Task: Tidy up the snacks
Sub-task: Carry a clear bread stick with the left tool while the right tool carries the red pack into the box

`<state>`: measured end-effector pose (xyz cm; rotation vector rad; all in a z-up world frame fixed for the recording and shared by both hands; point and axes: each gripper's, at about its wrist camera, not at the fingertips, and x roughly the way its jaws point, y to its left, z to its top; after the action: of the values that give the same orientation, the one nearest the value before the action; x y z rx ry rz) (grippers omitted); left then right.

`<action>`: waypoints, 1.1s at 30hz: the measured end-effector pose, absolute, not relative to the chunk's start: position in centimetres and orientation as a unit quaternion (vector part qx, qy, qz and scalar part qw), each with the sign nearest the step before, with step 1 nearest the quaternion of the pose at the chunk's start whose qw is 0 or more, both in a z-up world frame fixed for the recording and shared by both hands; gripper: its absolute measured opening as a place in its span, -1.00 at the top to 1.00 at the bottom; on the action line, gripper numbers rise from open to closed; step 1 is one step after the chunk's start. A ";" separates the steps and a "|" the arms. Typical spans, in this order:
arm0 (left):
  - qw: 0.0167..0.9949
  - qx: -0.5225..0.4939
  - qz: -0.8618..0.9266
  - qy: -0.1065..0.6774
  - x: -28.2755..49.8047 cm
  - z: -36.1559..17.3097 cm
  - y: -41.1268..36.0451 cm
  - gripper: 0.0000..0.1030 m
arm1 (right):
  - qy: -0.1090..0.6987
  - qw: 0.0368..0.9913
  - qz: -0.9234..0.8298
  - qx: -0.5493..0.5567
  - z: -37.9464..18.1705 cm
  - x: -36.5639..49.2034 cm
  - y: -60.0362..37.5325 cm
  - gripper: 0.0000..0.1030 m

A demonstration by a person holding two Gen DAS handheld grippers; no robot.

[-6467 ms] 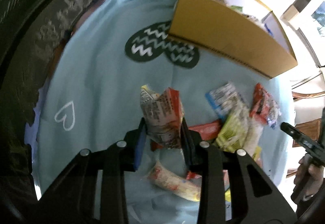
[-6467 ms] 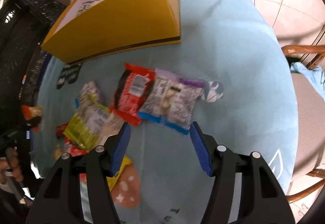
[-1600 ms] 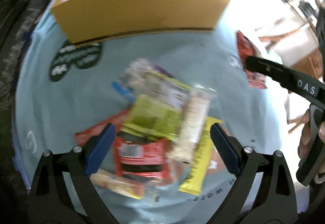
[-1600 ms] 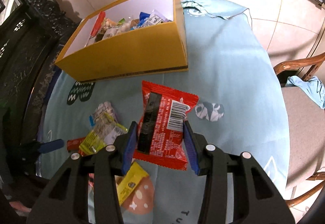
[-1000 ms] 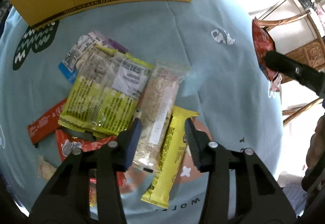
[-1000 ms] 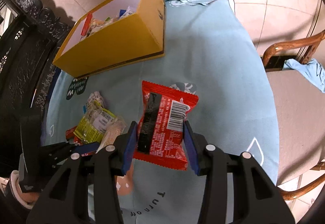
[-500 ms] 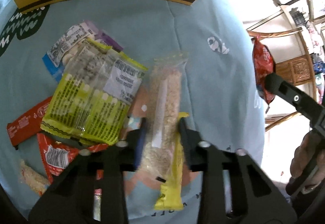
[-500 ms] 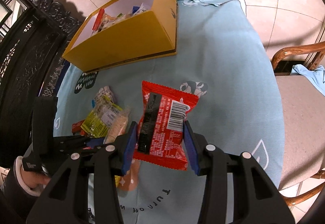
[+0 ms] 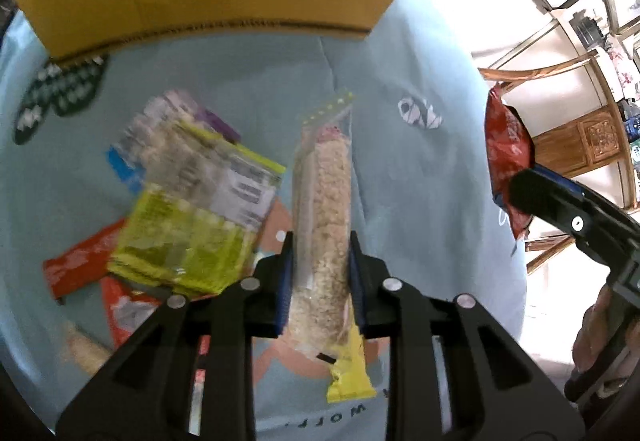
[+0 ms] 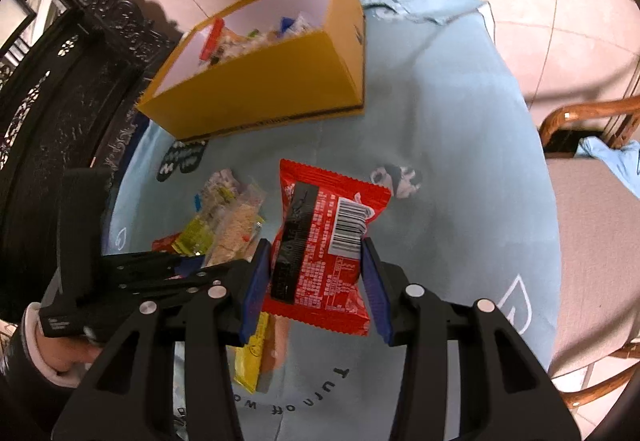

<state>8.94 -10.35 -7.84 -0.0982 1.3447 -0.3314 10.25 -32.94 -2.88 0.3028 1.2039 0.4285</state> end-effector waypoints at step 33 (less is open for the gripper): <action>0.860 -0.047 -0.028 0.507 26.7 5.0 -2.0 0.52 | 0.470 0.851 0.212 0.100 4.1 28.7 -24.2 0.11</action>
<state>26.72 -1.98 4.95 -0.0985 1.0641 -0.0594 28.66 -24.20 4.05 0.2113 0.9889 0.4453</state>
